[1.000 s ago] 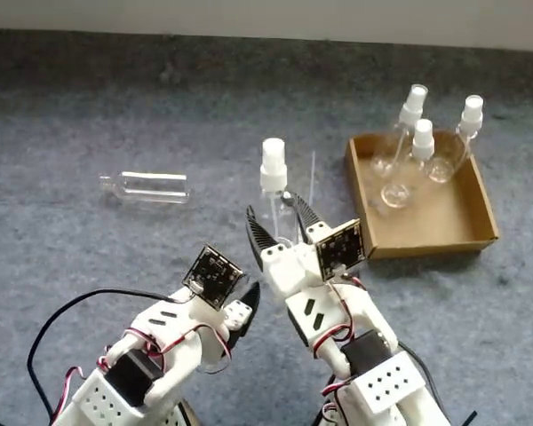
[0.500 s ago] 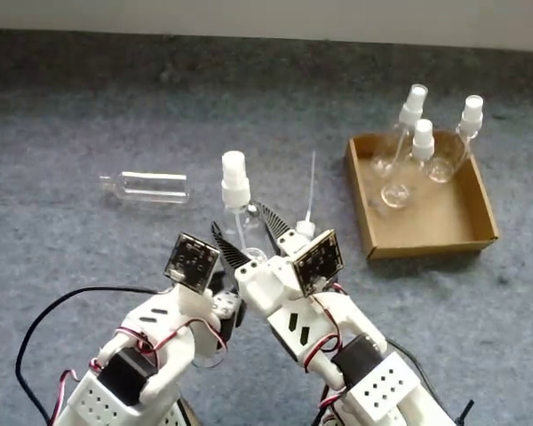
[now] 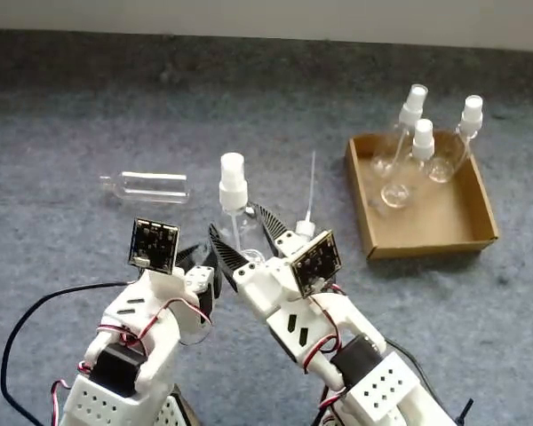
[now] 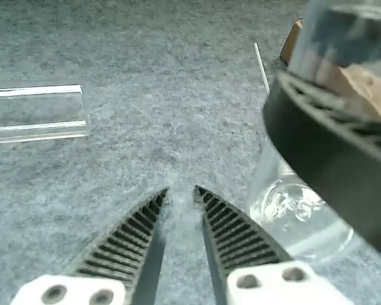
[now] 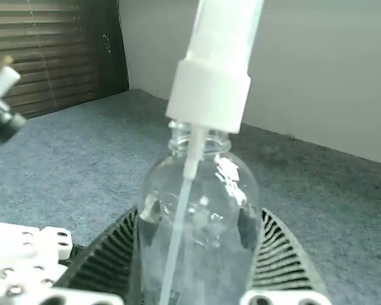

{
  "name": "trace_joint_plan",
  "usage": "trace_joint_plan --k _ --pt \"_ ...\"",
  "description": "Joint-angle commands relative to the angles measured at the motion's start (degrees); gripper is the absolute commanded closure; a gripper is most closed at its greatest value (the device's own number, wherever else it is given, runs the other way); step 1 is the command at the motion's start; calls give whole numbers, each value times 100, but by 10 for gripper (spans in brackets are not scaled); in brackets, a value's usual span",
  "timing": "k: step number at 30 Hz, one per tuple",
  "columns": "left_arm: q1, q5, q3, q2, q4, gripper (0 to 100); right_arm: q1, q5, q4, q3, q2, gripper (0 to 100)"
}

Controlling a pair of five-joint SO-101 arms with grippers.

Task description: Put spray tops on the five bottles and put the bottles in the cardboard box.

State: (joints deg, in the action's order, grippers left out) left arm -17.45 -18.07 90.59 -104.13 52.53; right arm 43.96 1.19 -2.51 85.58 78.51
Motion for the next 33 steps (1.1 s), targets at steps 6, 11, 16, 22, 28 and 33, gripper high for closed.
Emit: trace_joint_plan --k 6,11,16,22,28,33 --pt "-1130 -44 -303 -66 440 995 13 35 180 -391 101 906" --pt "-1938 -35 -303 -66 853 995 13 35 180 -391 101 906" --pt "-2369 -26 -312 -66 835 995 13 35 180 -391 101 906" --pt "-2352 -53 -752 -66 870 995 22 35 180 -347 101 906" --pt "-2334 -62 -866 -66 835 995 57 35 154 -330 101 906" --pt "-1622 -62 -866 -66 826 995 57 35 136 -330 101 906"
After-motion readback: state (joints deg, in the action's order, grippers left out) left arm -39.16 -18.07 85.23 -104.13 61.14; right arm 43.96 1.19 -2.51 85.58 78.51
